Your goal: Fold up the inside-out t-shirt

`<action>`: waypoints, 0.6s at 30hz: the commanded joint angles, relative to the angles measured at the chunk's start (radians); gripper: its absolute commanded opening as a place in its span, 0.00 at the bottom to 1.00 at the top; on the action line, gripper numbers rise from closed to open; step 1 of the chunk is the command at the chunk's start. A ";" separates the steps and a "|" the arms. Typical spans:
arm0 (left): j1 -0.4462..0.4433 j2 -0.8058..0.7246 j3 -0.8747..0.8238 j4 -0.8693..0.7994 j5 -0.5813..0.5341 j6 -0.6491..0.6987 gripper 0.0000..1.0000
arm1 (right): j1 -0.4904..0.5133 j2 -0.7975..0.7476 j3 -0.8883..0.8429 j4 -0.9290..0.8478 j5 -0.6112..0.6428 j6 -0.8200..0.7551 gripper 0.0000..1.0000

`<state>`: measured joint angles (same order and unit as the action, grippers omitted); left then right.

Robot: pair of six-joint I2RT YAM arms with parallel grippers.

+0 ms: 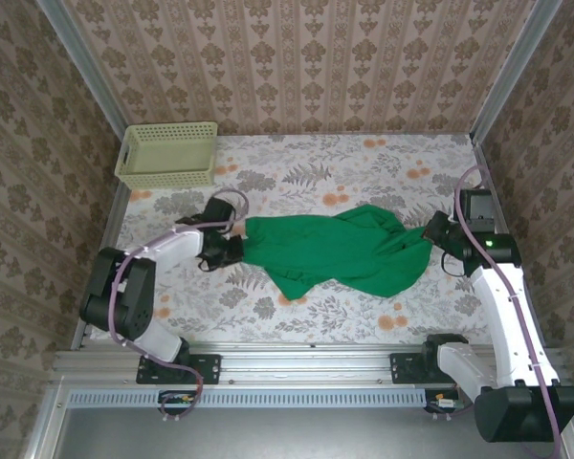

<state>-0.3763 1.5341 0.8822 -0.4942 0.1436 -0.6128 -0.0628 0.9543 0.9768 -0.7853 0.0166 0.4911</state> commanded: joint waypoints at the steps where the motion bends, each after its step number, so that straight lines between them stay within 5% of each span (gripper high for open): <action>1: 0.058 -0.137 0.144 -0.067 -0.024 0.069 0.00 | -0.006 -0.002 0.109 0.035 -0.069 -0.026 0.00; 6: 0.161 -0.210 0.482 -0.220 -0.024 0.134 0.00 | -0.005 0.145 0.363 0.014 -0.205 0.000 0.00; 10: 0.177 -0.246 0.676 -0.282 -0.036 0.156 0.00 | 0.008 0.132 0.408 0.086 -0.239 0.050 0.00; 18: 0.177 -0.402 0.473 -0.310 -0.050 0.146 0.00 | 0.022 -0.010 0.216 -0.004 -0.167 0.009 0.00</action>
<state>-0.2020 1.1370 1.4677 -0.7193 0.1062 -0.4847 -0.0441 0.9989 1.2816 -0.7162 -0.1684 0.5182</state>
